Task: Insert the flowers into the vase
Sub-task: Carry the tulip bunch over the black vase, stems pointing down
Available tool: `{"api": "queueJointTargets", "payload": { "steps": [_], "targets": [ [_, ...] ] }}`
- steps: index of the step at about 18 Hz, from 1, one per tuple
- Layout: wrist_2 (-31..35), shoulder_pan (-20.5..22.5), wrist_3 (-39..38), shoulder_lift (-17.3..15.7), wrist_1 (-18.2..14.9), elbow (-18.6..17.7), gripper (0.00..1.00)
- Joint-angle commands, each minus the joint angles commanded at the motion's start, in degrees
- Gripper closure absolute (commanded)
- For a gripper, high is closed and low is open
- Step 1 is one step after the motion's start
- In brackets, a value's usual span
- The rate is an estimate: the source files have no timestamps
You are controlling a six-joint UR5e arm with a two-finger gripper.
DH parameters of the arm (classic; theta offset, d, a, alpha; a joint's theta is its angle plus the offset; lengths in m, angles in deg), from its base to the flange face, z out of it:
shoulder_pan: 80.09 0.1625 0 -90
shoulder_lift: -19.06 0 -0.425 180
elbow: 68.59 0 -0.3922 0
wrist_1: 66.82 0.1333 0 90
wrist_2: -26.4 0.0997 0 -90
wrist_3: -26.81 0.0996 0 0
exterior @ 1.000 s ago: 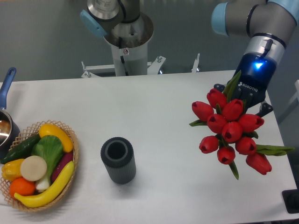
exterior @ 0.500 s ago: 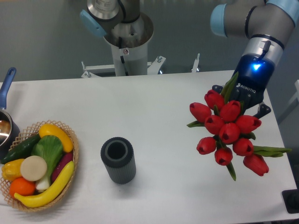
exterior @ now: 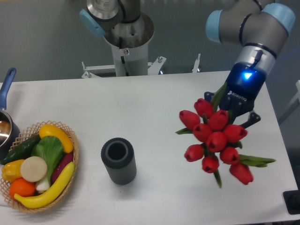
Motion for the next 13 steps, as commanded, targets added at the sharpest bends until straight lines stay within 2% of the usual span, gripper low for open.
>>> {"api": "queueJointTargets", "payload": {
  "steps": [4, 11, 13],
  "targets": [
    [-8.3, -2.6, 0.4, 1.3, 0.1, -1.1, 0.76],
    [-22.7, -4.0, 3.9, 0.7, 0.4, -7.5, 0.76],
    [-24.3, -4.2, 4.1, 0.1, 0.4, -9.1, 0.76]
  ]
}}
